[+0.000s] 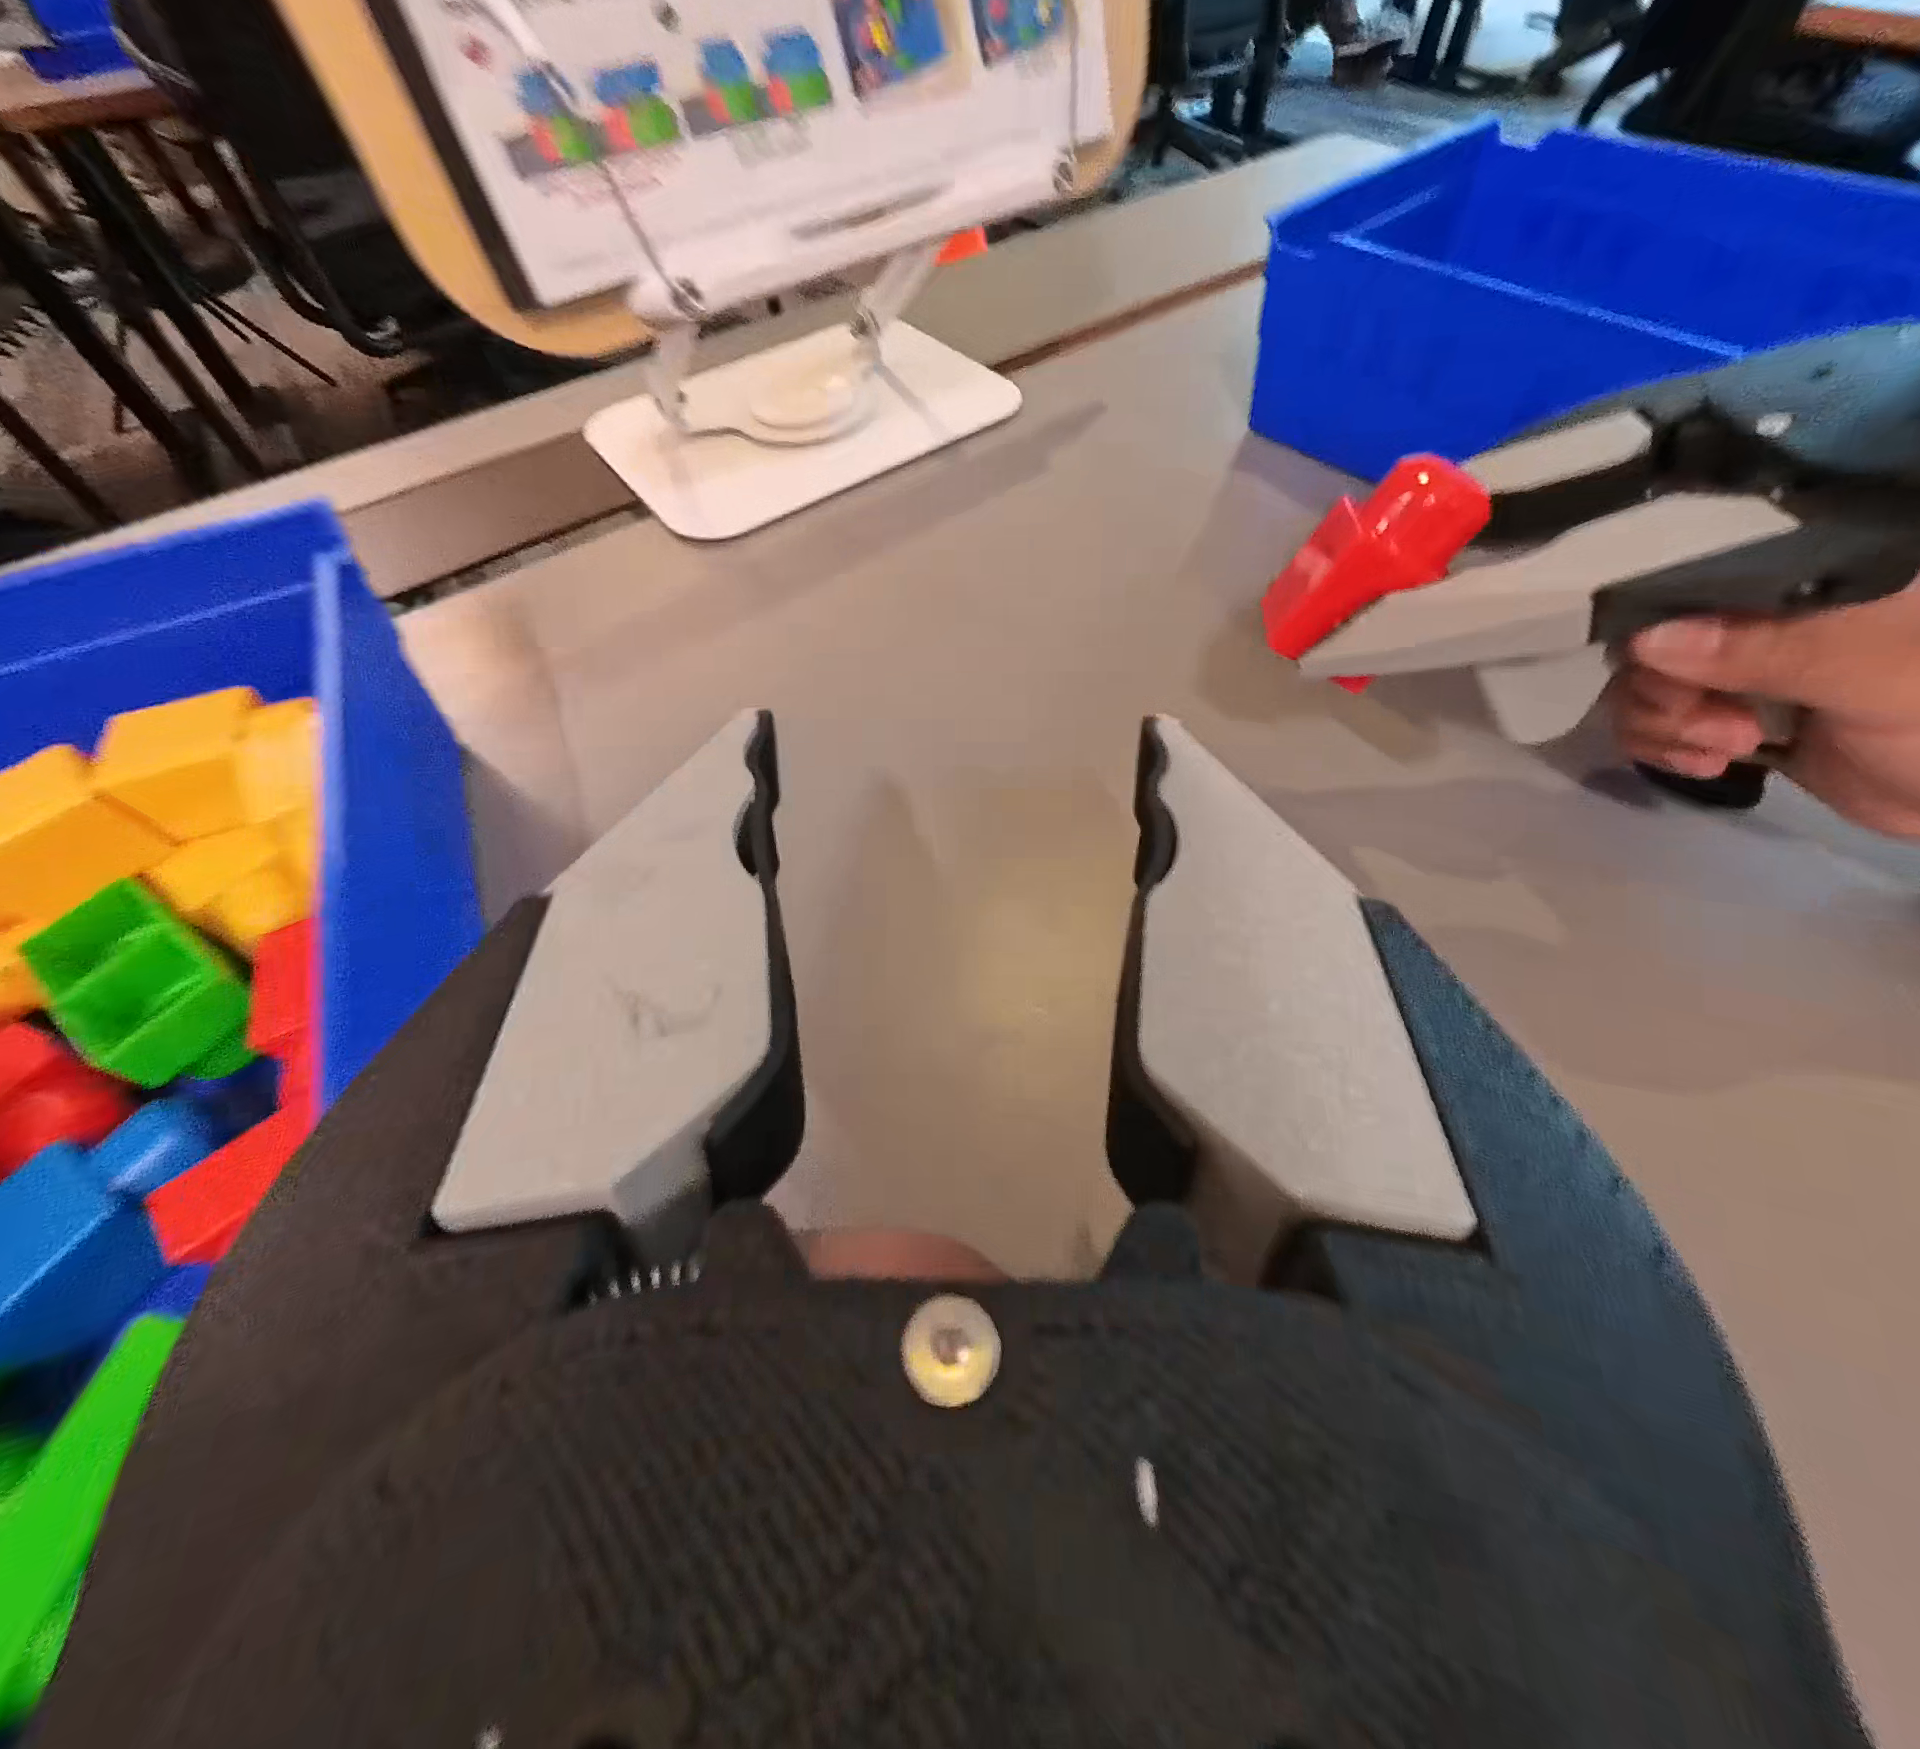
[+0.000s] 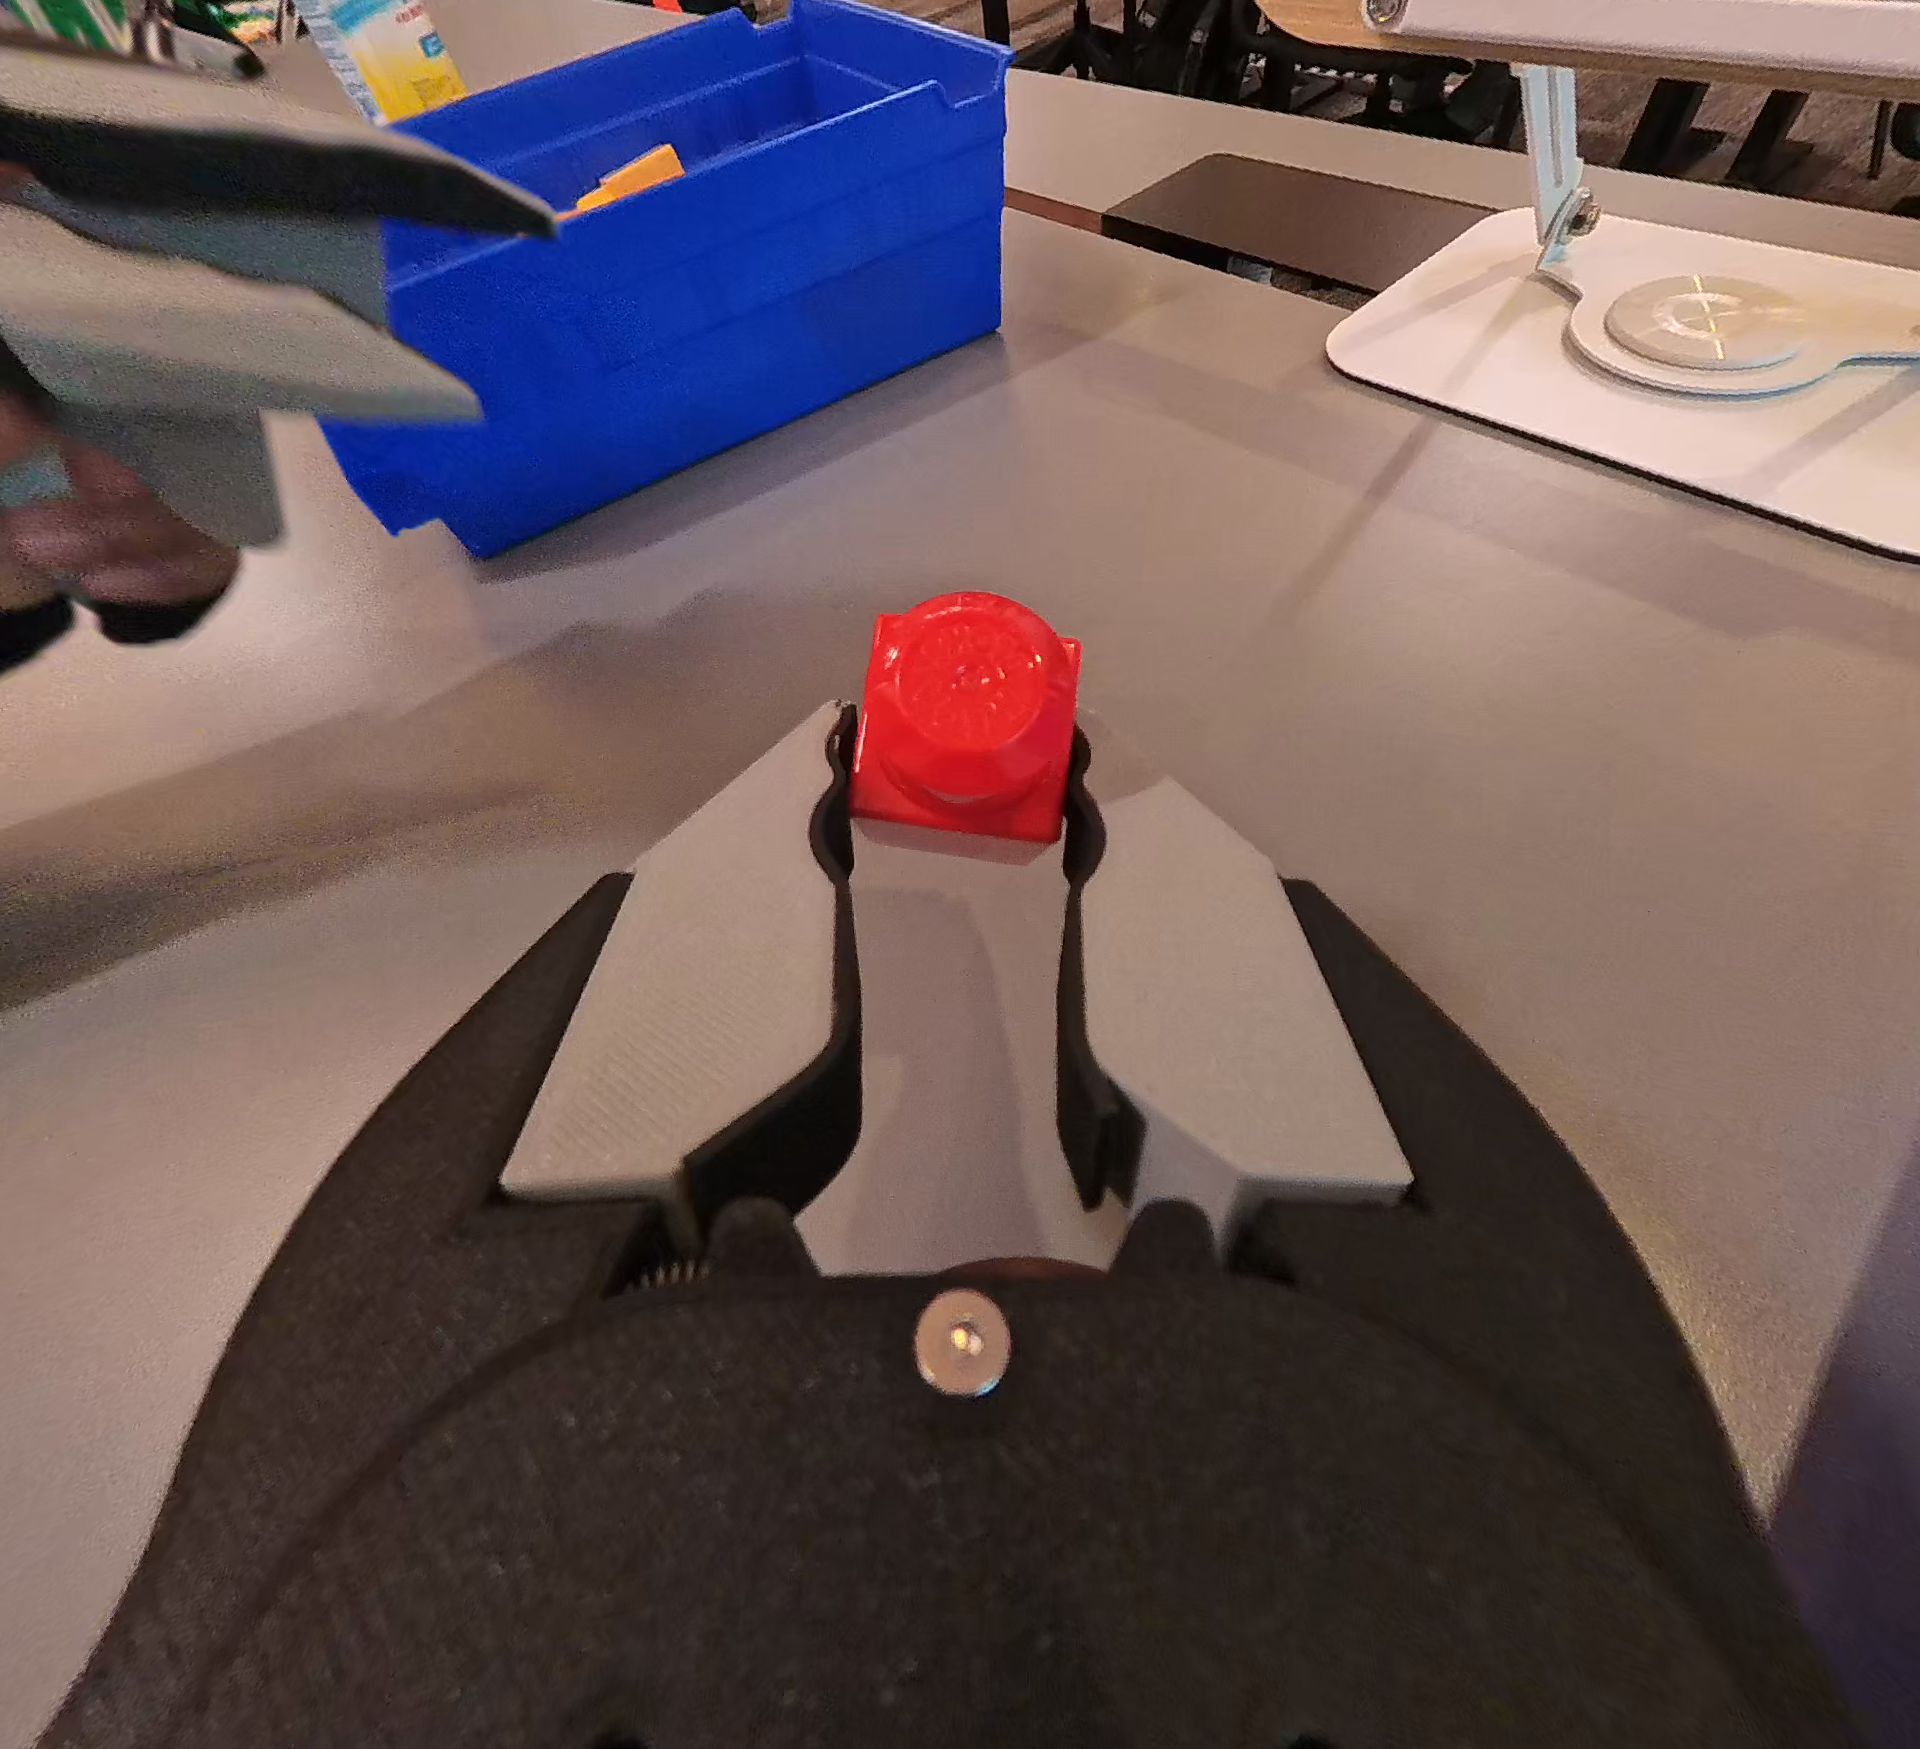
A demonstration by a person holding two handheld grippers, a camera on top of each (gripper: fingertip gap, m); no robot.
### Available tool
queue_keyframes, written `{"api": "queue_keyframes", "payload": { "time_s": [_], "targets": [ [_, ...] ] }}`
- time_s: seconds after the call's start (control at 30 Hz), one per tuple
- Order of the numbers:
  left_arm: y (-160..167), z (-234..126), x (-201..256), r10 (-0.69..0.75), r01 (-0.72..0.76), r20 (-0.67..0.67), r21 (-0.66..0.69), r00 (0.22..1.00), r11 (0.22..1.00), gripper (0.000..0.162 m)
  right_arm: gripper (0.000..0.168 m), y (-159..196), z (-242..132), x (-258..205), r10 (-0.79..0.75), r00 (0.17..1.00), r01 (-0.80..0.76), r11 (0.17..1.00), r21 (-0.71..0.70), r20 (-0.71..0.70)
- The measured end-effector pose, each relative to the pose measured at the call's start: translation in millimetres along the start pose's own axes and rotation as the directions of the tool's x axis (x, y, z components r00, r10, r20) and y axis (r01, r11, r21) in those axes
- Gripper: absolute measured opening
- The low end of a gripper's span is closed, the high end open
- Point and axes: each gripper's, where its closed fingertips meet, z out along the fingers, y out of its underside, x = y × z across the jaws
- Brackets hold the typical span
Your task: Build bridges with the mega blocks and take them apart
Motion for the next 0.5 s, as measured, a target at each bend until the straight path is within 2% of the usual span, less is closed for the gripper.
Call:
{"api": "queue_keyframes", "payload": {
  "time_s": [0.23, 0.33, 0.5],
  "targets": [
    [-21.9, -54.0, -79.1, 0.021, -0.011, 0.168, -0.062, 0.986, 0.998, 0.067, 0.036, -2.1, -1.6, -2.0, 0.001, 1.000, -0.001, 1.000, 0.010, 0.008],
    [-15.8, -66.7, -109.2, -0.036, 0.054, 0.164, -0.110, 0.986, 0.992, 0.073, 0.036, -2.7, -1.9, -2.8, 0.000, 1.000, 0.000, 1.000, 0.012, 0.010],
    [-10.5, -82.8, -159.5, -0.157, 0.178, 0.209, -0.085, 0.965, 0.980, 0.076, 0.036, -2.8, -2.0, -3.8, 0.000, 1.000, 0.000, 1.000, 0.013, 0.013]
  ]
}}
